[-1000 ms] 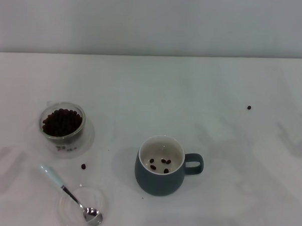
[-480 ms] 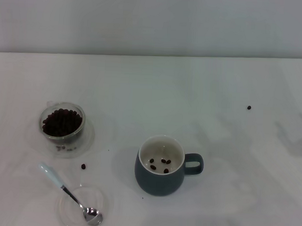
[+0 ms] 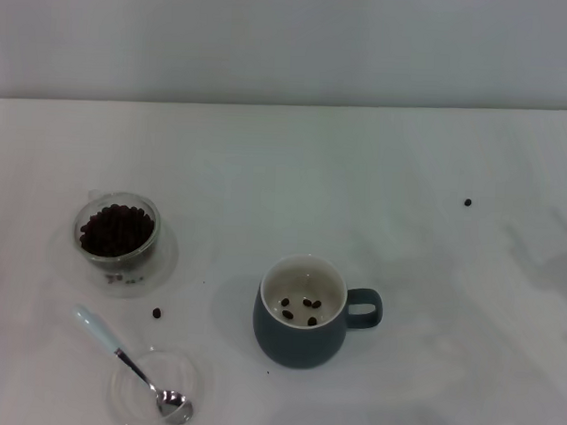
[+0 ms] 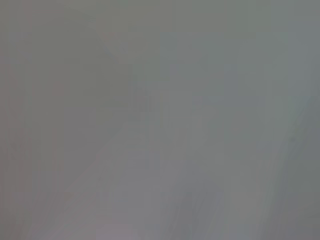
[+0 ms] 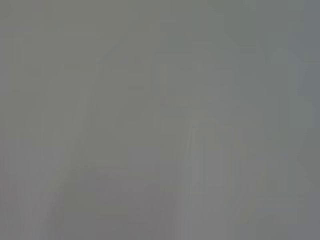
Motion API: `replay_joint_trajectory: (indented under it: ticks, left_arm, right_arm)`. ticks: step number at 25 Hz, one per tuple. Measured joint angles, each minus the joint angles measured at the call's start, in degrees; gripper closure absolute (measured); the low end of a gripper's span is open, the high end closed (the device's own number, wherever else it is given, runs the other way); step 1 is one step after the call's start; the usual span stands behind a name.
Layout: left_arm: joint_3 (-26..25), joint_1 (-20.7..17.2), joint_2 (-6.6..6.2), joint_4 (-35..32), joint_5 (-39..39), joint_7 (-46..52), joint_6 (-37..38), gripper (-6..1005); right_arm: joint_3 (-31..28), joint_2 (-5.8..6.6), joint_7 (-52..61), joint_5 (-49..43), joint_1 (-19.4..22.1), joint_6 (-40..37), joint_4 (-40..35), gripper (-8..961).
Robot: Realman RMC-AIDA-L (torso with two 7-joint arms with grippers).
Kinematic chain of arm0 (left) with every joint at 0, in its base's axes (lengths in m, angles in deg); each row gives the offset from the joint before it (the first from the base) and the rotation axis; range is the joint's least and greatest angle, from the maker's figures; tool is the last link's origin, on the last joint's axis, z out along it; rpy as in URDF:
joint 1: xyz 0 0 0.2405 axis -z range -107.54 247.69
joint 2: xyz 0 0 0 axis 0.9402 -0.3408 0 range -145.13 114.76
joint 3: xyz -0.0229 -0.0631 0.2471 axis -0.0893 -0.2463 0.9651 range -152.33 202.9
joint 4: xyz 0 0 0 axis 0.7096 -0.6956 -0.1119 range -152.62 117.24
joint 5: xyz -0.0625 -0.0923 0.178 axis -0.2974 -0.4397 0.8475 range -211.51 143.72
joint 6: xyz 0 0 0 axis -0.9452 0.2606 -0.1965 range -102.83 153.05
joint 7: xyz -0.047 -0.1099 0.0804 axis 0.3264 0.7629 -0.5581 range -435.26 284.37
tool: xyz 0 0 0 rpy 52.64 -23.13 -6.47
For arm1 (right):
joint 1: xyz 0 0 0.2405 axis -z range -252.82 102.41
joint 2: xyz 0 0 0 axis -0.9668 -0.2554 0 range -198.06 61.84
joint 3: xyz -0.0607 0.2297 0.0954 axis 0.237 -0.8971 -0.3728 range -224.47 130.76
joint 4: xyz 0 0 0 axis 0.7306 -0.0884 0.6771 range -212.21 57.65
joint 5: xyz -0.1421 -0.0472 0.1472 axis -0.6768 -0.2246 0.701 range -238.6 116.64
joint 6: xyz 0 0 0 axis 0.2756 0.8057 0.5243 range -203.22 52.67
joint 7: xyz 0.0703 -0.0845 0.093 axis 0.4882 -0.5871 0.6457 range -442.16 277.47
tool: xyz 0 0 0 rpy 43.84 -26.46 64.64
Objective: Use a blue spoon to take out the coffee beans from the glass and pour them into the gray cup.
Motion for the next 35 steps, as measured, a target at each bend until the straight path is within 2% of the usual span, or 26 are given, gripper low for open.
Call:
replay_joint_trajectory:
  ticks: [10, 23, 35]
  left_arm:
    - [-5.9, 3.7, 0.00, 2.1, -0.2, -8.4, -1.3, 424]
    - [-6.9, 6.0, 0.26, 6.0, -5.0, -15.2, -1.4, 423]
    - [-6.9, 10.7, 0.26, 13.4, -11.0, -23.5, -4.4, 423]
  right_arm:
    - [1.1, -0.34, 3.2, -0.6, 0.0, 1.0, -1.2, 227]
    - [1.9, -0.43, 3.0, -0.1, -0.6, 2.0, -2.5, 227]
    - [-3.6, 0.00, 1.9, 1.5, -2.4, 6.3, -3.3, 227]
